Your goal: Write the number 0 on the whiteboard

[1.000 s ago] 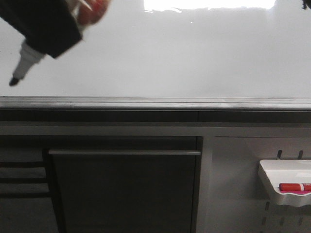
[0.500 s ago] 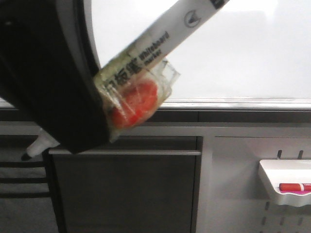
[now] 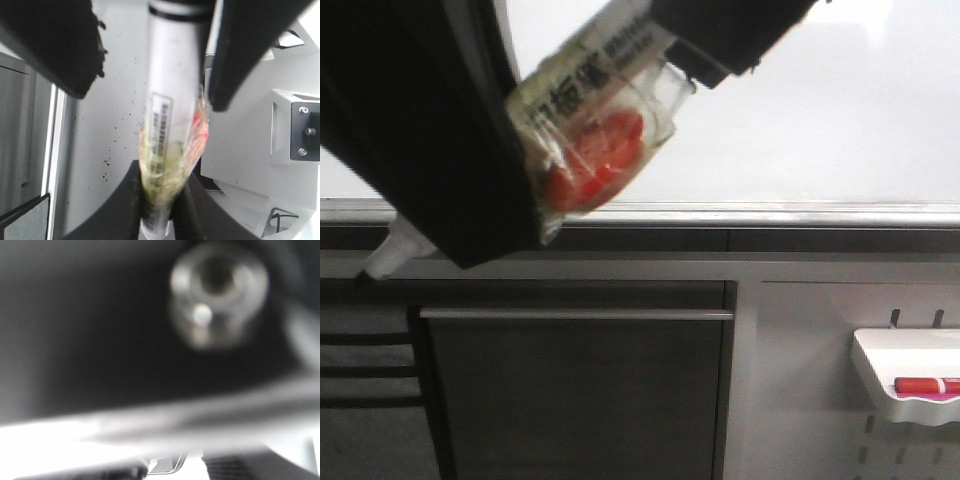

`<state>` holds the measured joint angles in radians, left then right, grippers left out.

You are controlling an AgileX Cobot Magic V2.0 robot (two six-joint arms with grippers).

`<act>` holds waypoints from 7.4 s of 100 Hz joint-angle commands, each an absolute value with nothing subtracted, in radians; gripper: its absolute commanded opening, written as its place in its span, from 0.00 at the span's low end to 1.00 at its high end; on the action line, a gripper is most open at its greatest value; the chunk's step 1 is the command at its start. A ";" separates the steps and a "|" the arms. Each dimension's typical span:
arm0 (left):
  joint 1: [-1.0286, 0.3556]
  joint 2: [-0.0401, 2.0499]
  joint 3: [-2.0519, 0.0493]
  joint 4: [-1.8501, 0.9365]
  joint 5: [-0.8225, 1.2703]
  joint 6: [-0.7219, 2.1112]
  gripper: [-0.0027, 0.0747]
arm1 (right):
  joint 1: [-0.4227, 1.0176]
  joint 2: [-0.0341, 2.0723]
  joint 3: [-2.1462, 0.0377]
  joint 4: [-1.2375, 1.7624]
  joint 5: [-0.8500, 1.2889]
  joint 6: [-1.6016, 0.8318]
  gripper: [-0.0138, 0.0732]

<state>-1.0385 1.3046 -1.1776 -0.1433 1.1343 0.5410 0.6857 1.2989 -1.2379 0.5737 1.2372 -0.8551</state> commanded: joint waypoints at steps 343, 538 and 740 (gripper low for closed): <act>-0.626 0.706 -0.854 -0.131 0.538 0.241 0.59 | 0.206 1.192 -1.128 0.747 0.790 -0.645 0.14; -0.626 0.770 -0.862 -0.134 0.604 0.265 0.59 | 0.186 1.279 -1.402 0.653 1.165 -0.654 0.14; -0.847 1.264 -1.212 -0.377 0.911 0.835 0.33 | 0.628 1.183 -1.361 0.479 1.303 -0.805 0.14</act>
